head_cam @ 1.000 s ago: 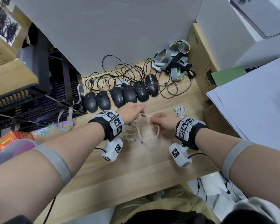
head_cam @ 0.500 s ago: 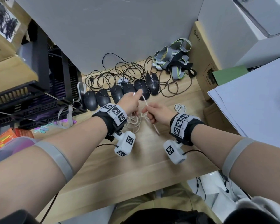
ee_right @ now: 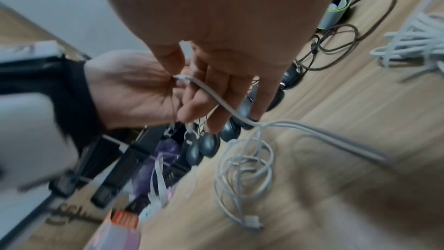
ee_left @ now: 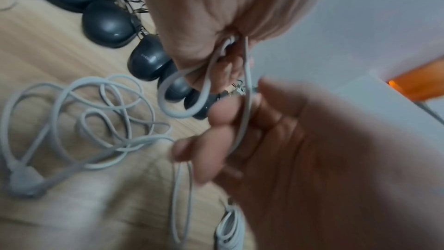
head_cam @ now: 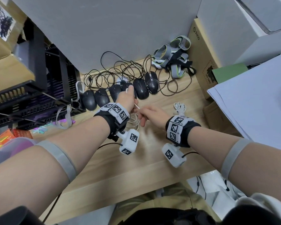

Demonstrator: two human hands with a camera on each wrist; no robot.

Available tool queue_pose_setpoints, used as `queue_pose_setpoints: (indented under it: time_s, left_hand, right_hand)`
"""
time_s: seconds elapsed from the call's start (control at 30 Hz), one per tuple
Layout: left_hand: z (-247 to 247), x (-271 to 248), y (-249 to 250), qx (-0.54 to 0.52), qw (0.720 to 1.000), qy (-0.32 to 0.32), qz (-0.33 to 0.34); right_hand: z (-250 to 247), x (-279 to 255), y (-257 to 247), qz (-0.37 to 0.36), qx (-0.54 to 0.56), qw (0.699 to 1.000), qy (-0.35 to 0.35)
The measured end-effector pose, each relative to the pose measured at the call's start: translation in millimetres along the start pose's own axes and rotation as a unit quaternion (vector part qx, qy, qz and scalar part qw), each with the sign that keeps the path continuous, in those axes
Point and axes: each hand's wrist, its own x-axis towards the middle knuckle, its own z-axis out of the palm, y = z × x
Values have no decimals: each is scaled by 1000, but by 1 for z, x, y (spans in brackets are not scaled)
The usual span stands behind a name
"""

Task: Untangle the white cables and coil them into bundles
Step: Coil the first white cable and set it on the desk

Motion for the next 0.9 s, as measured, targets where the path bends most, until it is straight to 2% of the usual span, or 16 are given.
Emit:
queue_pose_setpoints:
  time_s: [0.07,0.13,0.27,0.4,0.5,0.63,0.8,0.9]
  left_hand:
    - [1,-2,5,-154,986,-3,-67]
    - [-2,-5,10,-222,968,-14,-112]
    - [-12,-4,21,-198,963,-57,-171]
    - [-14,-8,22,-135,961,-132,-203]
    - [-9,-10,14,-84,964,-166,-187]
    - [-1,-8,0,103,969,-197,-111]
    - [3,-9,-5,167,959,-222,-52]
    - [1,-9,-5,211,955,-206,0]
  right_hand:
    - [2,-5,11,4,-47,998,-43]
    - [2,-11,21,3,-87,994,-62]
    - [1,-14,31,-9,-234,965,-116]
    - [-3,-9,30,-40,-292,954,-51]
    - [-8,-5,20,-82,-308,948,-6]
    - [-16,-1,9,-100,-221,970,18]
    - [-19,5,8,-140,-154,976,68]
    - [-19,7,4,-137,-139,979,58]
